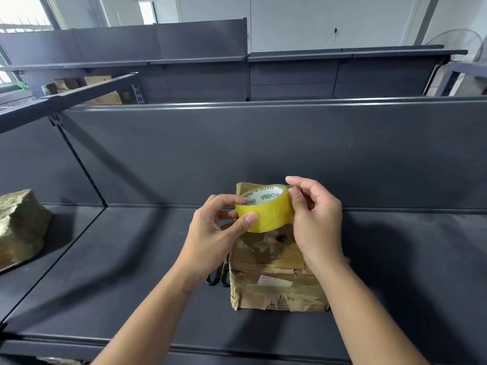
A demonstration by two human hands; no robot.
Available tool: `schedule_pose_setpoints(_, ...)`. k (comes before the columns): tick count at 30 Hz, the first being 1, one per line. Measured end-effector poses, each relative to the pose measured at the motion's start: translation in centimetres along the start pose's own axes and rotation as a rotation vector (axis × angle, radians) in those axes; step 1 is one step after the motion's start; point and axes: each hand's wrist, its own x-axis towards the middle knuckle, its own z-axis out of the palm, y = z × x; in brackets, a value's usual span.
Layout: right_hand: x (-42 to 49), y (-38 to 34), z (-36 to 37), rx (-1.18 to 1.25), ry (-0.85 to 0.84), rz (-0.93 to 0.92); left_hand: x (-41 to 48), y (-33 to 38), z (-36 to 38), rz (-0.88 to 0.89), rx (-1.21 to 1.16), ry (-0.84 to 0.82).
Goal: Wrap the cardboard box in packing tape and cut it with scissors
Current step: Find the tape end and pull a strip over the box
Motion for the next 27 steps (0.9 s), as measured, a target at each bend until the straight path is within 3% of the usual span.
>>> schedule_pose_setpoints(5,-0.3,-0.1,0.4,-0.123,-0.025,-0.058,0.0,-0.3,0.3,0.018,-0.046,-0.033)
schedule_pose_setpoints(8,-0.7,-0.2,0.9,-0.098,-0.053,-0.033,0.0,0.1,1.0,-0.06,-0.277,-0.129)
schedule_pose_setpoints(14,-1.5,-1.1,1.4,-0.097,-0.037,-0.092,0.2,1.5,2.1,0.011,-0.09,0.008)
schedule_pose_setpoints(19,-2.2,-1.1,1.3,-0.093,0.004,-0.139,0.4,1.8,2.0,0.08,0.006,0.031)
schedule_pose_setpoints(23,-1.7,-1.0,0.9,-0.032,-0.034,-0.097,0.2,2.0,2.1,0.066,0.002,0.053)
schedule_pose_setpoints(27,-1.7,-0.9,0.4,0.211,-0.007,0.102,0.4,2.1,2.1,0.062,-0.074,0.08)
